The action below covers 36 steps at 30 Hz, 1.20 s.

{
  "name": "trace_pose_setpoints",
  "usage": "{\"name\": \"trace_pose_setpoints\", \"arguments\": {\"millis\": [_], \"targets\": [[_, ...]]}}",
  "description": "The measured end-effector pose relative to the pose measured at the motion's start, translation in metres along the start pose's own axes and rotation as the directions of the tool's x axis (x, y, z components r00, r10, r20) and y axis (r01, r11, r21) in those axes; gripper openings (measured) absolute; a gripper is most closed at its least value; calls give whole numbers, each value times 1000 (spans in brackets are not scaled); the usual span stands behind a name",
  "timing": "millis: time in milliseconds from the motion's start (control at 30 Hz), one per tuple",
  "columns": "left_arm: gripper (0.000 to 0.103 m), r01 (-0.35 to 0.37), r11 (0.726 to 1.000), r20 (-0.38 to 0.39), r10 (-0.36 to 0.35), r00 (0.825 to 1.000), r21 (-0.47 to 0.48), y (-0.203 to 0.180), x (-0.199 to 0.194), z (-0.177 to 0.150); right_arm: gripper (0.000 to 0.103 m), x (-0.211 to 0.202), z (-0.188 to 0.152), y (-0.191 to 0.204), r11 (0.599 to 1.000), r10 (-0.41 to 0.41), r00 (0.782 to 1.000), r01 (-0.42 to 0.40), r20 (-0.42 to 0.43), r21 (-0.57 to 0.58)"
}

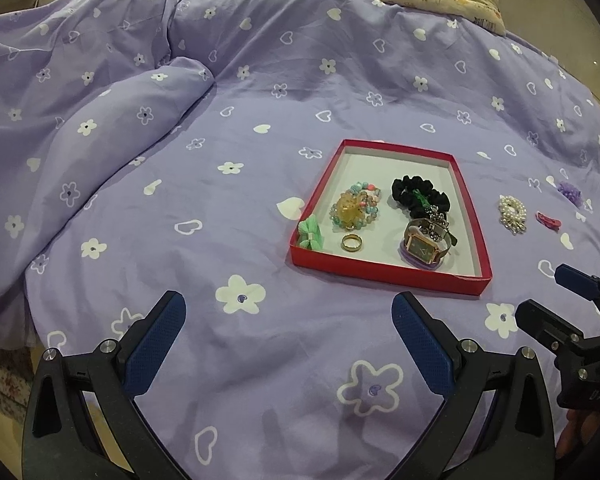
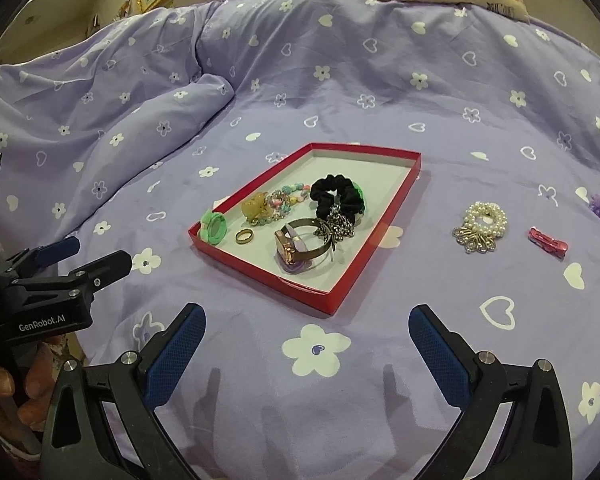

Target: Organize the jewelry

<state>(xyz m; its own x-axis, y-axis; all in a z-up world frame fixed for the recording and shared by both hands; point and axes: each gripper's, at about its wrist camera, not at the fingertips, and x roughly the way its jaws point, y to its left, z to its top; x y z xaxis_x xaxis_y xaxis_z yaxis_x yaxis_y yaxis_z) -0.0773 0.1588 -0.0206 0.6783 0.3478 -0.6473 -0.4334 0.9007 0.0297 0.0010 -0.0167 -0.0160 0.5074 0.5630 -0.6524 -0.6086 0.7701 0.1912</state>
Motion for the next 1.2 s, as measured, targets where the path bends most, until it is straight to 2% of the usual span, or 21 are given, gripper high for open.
{"name": "trace_pose_setpoints", "arguments": {"millis": [233,1200], "targets": [[103,-1,1000,30,1,1000,14,-3,-4,-3,103,-2,-5,0,1000,2,998,-2,59,1],[103,8,1000,-8,-8,1000,23,-10,3,-10,103,5,-9,4,1000,5,1000,-5,23,4]]}}
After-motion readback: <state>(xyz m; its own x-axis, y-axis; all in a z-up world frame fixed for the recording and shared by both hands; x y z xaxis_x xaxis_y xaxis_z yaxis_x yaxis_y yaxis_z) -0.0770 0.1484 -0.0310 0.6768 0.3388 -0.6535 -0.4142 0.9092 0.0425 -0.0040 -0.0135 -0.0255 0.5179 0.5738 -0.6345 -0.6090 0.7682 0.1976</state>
